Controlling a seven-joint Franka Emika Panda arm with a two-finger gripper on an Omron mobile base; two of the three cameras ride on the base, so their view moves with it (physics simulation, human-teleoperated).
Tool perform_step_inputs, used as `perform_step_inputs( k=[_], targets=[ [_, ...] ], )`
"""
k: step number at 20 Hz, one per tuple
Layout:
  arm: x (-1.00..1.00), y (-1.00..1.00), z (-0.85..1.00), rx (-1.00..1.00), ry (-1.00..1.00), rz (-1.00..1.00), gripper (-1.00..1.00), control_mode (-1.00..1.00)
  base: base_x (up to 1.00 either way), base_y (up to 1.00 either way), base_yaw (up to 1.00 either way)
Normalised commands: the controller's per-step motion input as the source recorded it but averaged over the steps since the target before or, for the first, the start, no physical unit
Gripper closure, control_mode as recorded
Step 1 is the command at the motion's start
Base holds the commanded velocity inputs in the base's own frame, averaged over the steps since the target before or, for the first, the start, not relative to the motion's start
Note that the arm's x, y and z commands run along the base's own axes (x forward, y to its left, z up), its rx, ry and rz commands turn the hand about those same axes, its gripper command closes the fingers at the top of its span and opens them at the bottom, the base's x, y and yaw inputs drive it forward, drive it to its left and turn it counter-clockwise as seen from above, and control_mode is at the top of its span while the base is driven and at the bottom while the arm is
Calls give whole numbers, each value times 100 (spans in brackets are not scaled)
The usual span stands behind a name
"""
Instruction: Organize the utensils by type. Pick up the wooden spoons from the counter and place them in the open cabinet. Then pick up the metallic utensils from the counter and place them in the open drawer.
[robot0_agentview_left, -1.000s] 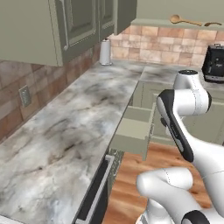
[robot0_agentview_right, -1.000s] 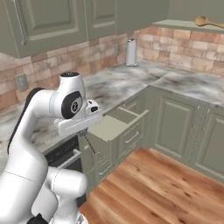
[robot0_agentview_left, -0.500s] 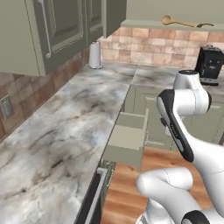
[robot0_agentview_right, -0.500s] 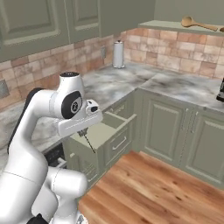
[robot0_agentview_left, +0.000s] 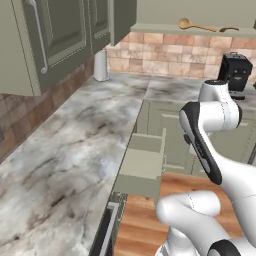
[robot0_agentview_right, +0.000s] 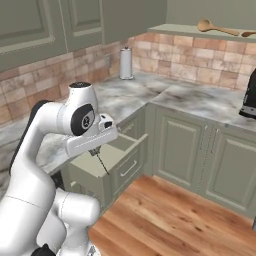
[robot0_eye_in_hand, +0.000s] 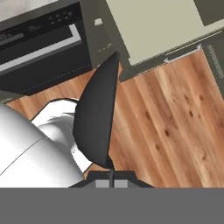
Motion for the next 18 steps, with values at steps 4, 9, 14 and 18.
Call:
perform_step_inputs(
  k=[4,9,14,18],
  targets=[
    [0,0,0,0,0,0,100,100,25,27,-7],
    [0,0,0,0,0,0,100,100,26,16,-2],
    [0,0,0,0,0,0,100,100,1,0,0],
    [0,0,0,0,0,0,100,100,0,0,0]
  ],
)
